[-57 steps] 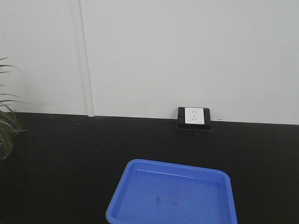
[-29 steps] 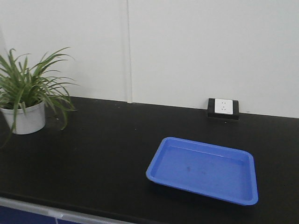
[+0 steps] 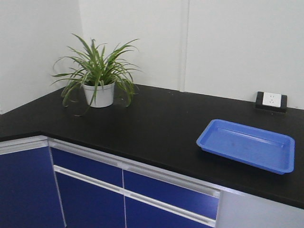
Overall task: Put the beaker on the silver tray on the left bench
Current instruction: 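Drive the base to the bench with the silver tray, holding the beaker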
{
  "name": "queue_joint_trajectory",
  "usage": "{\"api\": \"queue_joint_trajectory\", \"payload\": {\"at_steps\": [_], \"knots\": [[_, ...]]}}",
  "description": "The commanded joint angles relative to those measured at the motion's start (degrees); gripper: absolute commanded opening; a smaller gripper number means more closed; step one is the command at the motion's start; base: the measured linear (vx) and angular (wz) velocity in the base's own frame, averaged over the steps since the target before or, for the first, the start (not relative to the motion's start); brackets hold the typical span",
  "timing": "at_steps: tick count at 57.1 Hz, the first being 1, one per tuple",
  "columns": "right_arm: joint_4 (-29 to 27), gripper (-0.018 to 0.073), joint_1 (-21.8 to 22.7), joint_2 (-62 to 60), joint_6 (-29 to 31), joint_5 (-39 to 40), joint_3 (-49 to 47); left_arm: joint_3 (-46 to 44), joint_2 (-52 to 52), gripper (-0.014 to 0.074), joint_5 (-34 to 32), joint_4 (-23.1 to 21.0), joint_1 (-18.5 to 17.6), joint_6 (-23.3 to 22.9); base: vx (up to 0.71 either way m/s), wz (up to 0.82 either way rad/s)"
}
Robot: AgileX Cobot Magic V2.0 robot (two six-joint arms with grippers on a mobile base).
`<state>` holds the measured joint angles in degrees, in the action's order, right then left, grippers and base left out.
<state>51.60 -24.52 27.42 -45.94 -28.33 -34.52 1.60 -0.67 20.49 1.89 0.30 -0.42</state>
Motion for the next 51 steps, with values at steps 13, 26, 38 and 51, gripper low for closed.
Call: {"api": "queue_joint_trajectory", "payload": {"at_steps": [13,26,38,51], "knots": [[2.12,-0.0006,0.22,0.32,0.38,3.1,-1.71,1.59,-0.9,0.0001,-4.48,-0.09,-0.36,-0.23,-0.42,0.36],[2.12,-0.0006,0.22,0.32,0.38,3.1,-1.71,1.59,-0.9,0.0001,-4.48,-0.09,-0.36,-0.23,-0.41,0.33],[2.12,-0.0006,0.22,0.32,0.38,3.1,-1.71,1.59,-0.9,0.0001,-4.48,-0.09,-0.36,-0.23,-0.39,0.32],[2.12,-0.0006,0.22,0.32,0.38,3.1,-1.71,1.59,-0.9,0.0001,-4.48,-0.09,-0.36,-0.23,-0.35,0.36]]}}
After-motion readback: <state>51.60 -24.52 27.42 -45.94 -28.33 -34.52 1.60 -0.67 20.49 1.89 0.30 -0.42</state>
